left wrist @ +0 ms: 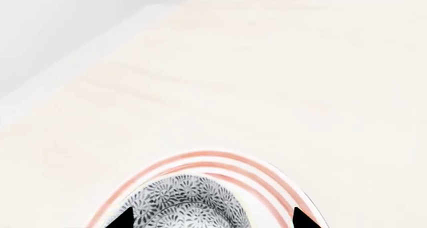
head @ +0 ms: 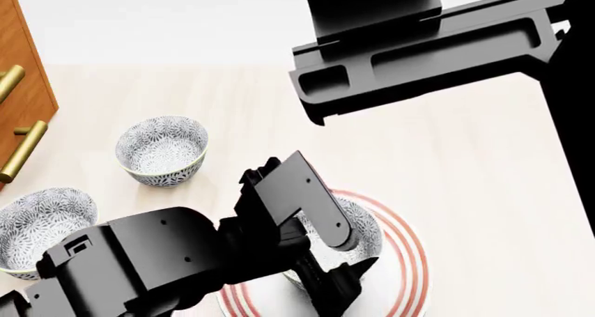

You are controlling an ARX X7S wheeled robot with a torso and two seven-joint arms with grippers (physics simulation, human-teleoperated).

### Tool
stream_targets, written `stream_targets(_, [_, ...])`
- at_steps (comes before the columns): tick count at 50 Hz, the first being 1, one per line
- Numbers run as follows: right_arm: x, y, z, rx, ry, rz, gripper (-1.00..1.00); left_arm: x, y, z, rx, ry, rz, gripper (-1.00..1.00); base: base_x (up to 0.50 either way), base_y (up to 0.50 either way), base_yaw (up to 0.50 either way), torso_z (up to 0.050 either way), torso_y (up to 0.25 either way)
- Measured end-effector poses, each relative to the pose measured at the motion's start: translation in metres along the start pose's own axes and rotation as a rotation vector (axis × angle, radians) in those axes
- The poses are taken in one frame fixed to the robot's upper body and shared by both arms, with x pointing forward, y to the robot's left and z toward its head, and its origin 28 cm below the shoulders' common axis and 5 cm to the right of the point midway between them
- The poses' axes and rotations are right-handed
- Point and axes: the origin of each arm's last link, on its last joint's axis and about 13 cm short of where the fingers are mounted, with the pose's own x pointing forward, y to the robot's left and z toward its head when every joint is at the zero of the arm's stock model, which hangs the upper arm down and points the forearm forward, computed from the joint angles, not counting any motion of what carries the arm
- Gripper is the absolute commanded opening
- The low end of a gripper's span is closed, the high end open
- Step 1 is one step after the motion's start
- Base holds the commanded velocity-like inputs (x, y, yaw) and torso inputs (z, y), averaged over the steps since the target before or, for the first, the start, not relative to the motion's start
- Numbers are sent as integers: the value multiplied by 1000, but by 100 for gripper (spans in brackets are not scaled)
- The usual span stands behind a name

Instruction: Put the bowl at the front on the plate.

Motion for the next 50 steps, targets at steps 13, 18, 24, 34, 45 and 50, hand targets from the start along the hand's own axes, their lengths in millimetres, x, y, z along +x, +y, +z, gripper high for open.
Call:
stream_targets(13, [-2,0,-2,6,0,-4,100,-8,10,2,-57,-48,23,100,0,0,0,0,0])
stream_targets(18, [-3,0,-3,7,-1,-8,100,-10,12,-1,-75,-62,31,100,0,0,0,0,0])
stream_targets(24, [-4,-1,-3,8,-3,-12,100,-13,15,-2,-91,-76,45,100,0,0,0,0,0])
stream_targets(34, [-6,-2,-4,10,-3,-17,100,-18,21,-4,-118,-104,73,100,0,0,0,0,0])
stream_targets(45, [-9,-3,-9,15,5,-28,100,-24,35,-3,-158,-151,174,100,0,0,0,0,0])
stream_targets(50, [-10,-4,-11,18,9,-35,100,-28,42,-3,-177,-163,214,100,0,0,0,0,0])
